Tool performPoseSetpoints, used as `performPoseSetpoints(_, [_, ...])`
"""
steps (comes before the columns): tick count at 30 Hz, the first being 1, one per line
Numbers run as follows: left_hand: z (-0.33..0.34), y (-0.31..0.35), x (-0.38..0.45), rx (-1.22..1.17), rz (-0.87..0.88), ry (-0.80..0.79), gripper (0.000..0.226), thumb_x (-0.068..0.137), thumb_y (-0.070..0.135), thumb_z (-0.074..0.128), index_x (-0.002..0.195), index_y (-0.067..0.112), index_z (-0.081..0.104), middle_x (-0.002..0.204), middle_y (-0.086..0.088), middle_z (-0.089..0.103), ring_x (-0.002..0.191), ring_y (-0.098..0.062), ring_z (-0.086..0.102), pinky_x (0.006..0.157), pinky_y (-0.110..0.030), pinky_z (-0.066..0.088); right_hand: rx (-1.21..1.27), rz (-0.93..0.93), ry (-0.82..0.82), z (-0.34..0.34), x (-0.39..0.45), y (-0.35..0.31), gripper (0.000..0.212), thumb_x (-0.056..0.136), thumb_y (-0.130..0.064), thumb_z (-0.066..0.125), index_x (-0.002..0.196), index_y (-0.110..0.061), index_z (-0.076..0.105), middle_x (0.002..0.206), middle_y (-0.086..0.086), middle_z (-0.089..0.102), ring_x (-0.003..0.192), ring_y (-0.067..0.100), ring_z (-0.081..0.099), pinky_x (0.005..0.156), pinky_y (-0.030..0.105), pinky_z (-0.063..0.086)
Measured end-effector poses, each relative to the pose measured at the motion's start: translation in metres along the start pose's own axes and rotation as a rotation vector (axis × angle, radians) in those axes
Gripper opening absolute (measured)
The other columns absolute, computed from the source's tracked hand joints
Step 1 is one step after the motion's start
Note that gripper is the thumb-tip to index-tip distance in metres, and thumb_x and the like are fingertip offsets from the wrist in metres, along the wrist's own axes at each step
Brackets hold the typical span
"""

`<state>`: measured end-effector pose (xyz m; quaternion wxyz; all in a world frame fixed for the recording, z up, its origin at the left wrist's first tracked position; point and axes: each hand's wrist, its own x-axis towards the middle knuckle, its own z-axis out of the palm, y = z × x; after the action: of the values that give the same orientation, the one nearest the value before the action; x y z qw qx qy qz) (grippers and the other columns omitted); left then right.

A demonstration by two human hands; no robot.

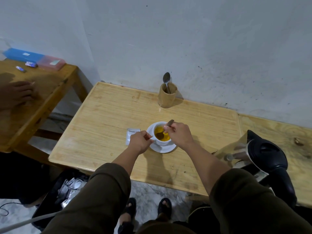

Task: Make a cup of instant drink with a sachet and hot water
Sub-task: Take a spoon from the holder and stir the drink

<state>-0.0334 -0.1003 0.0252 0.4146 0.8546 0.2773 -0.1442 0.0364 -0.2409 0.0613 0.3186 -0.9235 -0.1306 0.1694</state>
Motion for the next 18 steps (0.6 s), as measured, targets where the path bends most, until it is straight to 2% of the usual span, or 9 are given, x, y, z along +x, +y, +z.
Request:
performPoseSetpoints(2, [0.000,0.001,0.000,0.015,0.009,0.004,0.031,0.089,0.029,0.061,0.112,0.009,0.062,0.117,-0.008,0.067,0.109,-0.023,0.061,0.075,-0.022,0.040,-0.009,0.019,-0.009,-0.001,-0.004,-0.002,0.027,0.094,-0.027,0.053,0.094,-0.004,0.068,0.083,0.009,0.064,0.077,0.020,0.055,0.068,0.026,0.036])
performPoseSetpoints(4, [0.000,0.002,0.001,0.030,0.017,0.011,0.030,0.089,0.028,0.061,0.112,0.008,0.063,0.117,-0.008,0.068,0.109,-0.023,0.061,0.077,-0.022,0.040,0.005,0.030,0.009,-0.003,-0.007,-0.005,0.022,0.095,-0.024,0.051,0.091,-0.006,0.064,0.081,0.005,0.058,0.076,0.019,0.052,0.068,0.025,0.034])
performPoseSetpoints(6, [0.000,0.002,0.001,0.047,0.025,0.017,0.029,0.089,0.027,0.061,0.111,0.007,0.063,0.116,-0.009,0.068,0.109,-0.024,0.061,0.079,-0.022,0.039,0.038,0.024,0.021,-0.005,-0.011,-0.005,0.017,0.093,-0.021,0.054,0.086,-0.008,0.064,0.083,0.008,0.063,0.079,0.021,0.056,0.069,0.026,0.038])
performPoseSetpoints(10, [0.001,0.002,0.002,0.085,0.042,0.018,0.029,0.091,0.027,0.058,0.113,0.009,0.063,0.117,-0.010,0.068,0.111,-0.025,0.061,0.077,-0.022,0.035,0.172,0.068,-0.030,-0.011,-0.022,-0.002,0.012,0.084,-0.015,0.067,0.091,-0.007,0.073,0.095,0.015,0.074,0.085,0.023,0.065,0.079,0.031,0.051])
performPoseSetpoints(11, [0.001,0.002,0.002,0.102,0.048,0.022,0.029,0.092,0.026,0.056,0.114,0.009,0.063,0.118,-0.010,0.068,0.112,-0.026,0.060,0.076,-0.022,0.034,0.231,0.095,-0.046,-0.012,-0.025,0.000,0.013,0.082,-0.012,0.070,0.092,-0.005,0.074,0.090,0.015,0.074,0.079,0.020,0.067,0.075,0.029,0.054])
performPoseSetpoints(12, [0.001,0.002,0.002,0.115,0.055,0.027,0.029,0.093,0.026,0.055,0.114,0.009,0.062,0.118,-0.010,0.068,0.112,-0.026,0.060,0.076,-0.022,0.033,0.286,0.122,-0.067,-0.015,-0.029,0.002,0.015,0.080,-0.009,0.071,0.093,-0.003,0.074,0.079,0.010,0.075,0.068,0.010,0.067,0.065,0.019,0.053])
performPoseSetpoints(14, [0.001,0.001,0.002,0.115,0.061,0.025,0.029,0.093,0.027,0.055,0.114,0.008,0.062,0.117,-0.011,0.068,0.112,-0.027,0.060,0.075,-0.022,0.033,0.364,0.188,-0.114,-0.018,-0.038,0.006,0.020,0.079,-0.002,0.073,0.098,0.002,0.074,0.058,-0.008,0.069,0.046,-0.007,0.059,0.048,0.004,0.043])
performPoseSetpoints(15, [0.001,0.000,0.002,0.111,0.065,0.017,0.029,0.093,0.027,0.054,0.114,0.008,0.061,0.117,-0.011,0.068,0.111,-0.027,0.060,0.075,-0.022,0.034,0.391,0.222,-0.125,-0.019,-0.042,0.007,0.022,0.079,0.000,0.073,0.101,0.004,0.073,0.056,-0.010,0.067,0.043,-0.009,0.057,0.045,0.001,0.041])
performPoseSetpoints(18, [0.001,-0.002,0.002,0.102,0.092,-0.005,0.029,0.094,0.026,0.054,0.114,0.007,0.061,0.116,-0.012,0.068,0.111,-0.028,0.060,0.078,-0.024,0.036,0.430,0.295,-0.155,-0.020,-0.058,0.009,0.020,0.084,0.003,0.065,0.104,0.004,0.071,0.070,0.001,0.067,0.048,-0.009,0.060,0.046,0.005,0.043])
